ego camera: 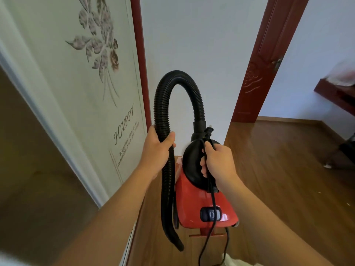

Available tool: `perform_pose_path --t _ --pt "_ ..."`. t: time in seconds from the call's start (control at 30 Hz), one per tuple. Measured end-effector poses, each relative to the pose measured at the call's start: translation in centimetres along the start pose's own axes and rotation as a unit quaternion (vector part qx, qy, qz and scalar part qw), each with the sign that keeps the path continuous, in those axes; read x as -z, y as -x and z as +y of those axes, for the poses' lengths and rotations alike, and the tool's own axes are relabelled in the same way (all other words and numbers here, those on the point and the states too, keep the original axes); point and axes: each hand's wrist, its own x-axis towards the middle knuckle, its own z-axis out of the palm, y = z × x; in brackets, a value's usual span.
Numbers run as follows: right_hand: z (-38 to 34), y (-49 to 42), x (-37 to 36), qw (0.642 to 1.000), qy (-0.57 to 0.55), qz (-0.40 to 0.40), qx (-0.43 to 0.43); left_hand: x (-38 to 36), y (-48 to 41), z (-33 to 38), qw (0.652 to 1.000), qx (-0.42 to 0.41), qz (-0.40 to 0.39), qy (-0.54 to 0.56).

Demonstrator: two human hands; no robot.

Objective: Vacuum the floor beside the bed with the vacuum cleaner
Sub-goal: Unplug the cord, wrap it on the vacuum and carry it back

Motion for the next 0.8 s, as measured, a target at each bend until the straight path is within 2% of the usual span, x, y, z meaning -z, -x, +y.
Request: perform_pose_path --t 0.47,0.8 --pt "-3.5 -18.2 -2.7 1.000 -0.016 0.023 0.002 -4.6 -19.6 -3.2 0.999 -0.023 -0.038 -0.018" --pt "-4.0 -34.4 -0.4 0.999 -0.021 -0.039 0.007 -11.9 -32.0 -6.2 0.999 -0.024 0.018 -0.042"
